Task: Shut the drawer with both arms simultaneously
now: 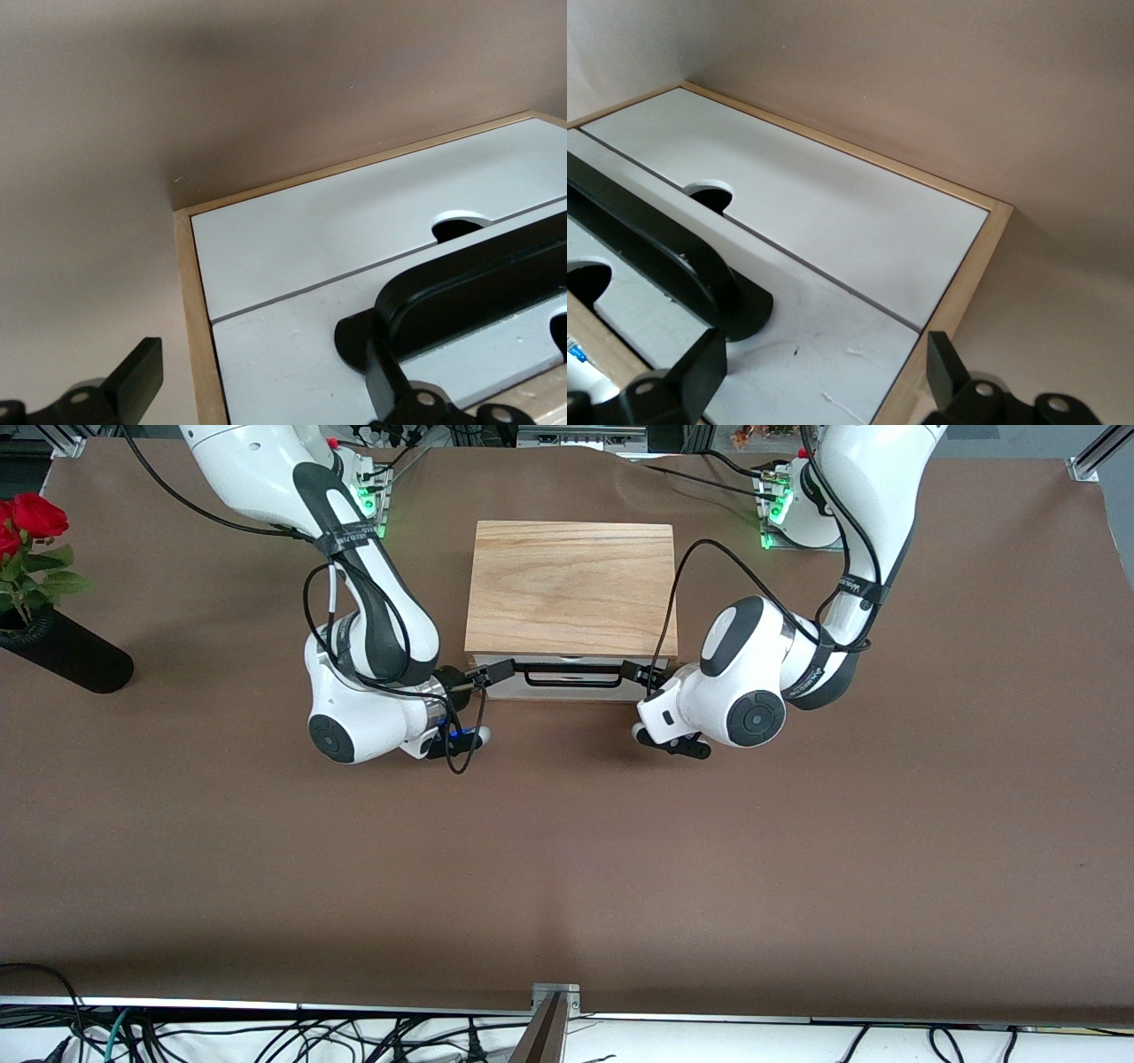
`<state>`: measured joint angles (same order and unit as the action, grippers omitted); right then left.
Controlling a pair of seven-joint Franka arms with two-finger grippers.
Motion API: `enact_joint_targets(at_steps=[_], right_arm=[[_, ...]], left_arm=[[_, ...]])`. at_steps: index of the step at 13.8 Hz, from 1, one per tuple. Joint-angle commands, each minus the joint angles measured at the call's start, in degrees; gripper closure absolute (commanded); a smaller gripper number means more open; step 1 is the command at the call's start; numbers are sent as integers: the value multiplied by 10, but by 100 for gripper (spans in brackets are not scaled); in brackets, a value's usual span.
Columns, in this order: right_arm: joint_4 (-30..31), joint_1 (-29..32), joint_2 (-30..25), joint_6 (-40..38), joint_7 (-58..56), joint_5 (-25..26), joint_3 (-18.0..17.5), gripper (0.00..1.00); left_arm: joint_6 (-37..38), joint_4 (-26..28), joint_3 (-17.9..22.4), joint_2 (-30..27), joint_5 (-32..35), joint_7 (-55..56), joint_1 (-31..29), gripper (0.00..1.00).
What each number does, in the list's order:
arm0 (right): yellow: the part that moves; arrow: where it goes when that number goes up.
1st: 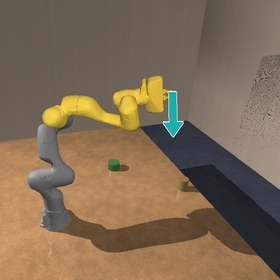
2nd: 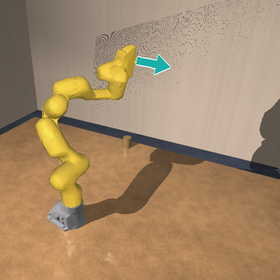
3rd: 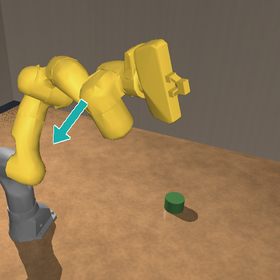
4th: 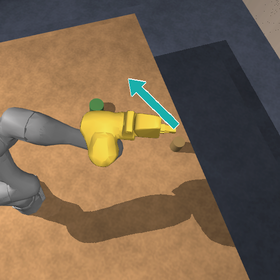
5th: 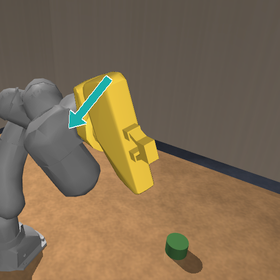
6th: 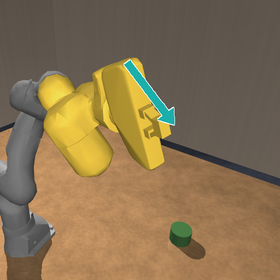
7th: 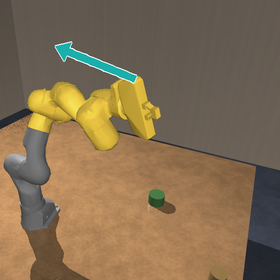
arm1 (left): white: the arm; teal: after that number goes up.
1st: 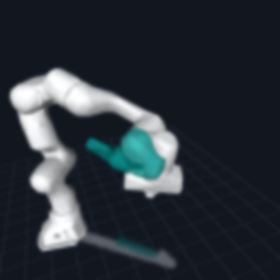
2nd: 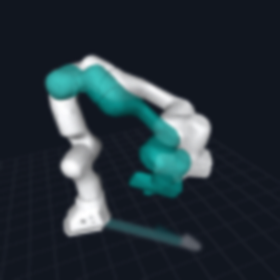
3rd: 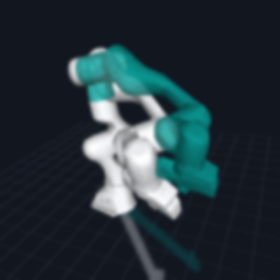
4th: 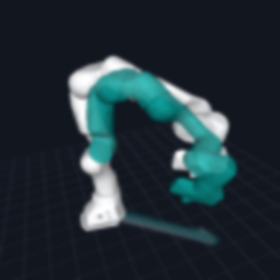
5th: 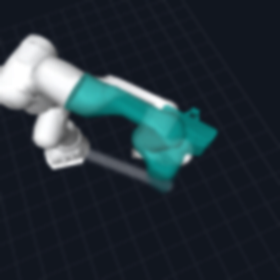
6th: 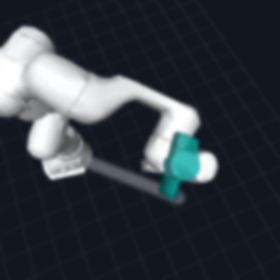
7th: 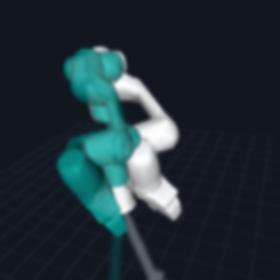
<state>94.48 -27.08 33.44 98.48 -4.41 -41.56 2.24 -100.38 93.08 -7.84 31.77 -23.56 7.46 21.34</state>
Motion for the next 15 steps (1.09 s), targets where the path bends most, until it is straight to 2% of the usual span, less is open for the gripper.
enact_joint_targets(at_steps=[1, 3, 6, 8, 9, 10, 12, 14, 15], right_arm=[[5, 3, -20, -3, -1, 3, 3, 0], [-7, 11, -20, 0, -1, 3, 13, 0], [-20, 12, -21, 0, -10, 17, 52, 0], [-38, 12, -30, 12, -39, 96, 76, 0], [-53, 12, -30, 13, -72, 121, 93, 0], [-75, 12, -31, 10, -112, 124, 116, 0], [-84, 12, -59, 7, -127, 128, 147, 0], [-83, 11, -108, -41, -124, 146, 167, 0], [-85, 7, -134, -71, -121, 189, 171, 0]], left_arm=[[13, 1, 2, -6, 0, -1, 1, 0], [13, -16, 2, -8, 1, -1, -5, 0], [13, -35, 12, -18, 4, -1, -9, 0], [13, -62, 22, -18, 29, -2, -22, 0], [13, -70, 24, -18, 41, -1, -26, 0], [13, -81, 31, -19, 54, -1, -31, 0], [13, -108, 46, -26, 85, -2, -47, 0], [12, -118, 46, -42, 140, -2, -71, 0], [12, -118, 45, -50, 162, -2, -83, 0]])
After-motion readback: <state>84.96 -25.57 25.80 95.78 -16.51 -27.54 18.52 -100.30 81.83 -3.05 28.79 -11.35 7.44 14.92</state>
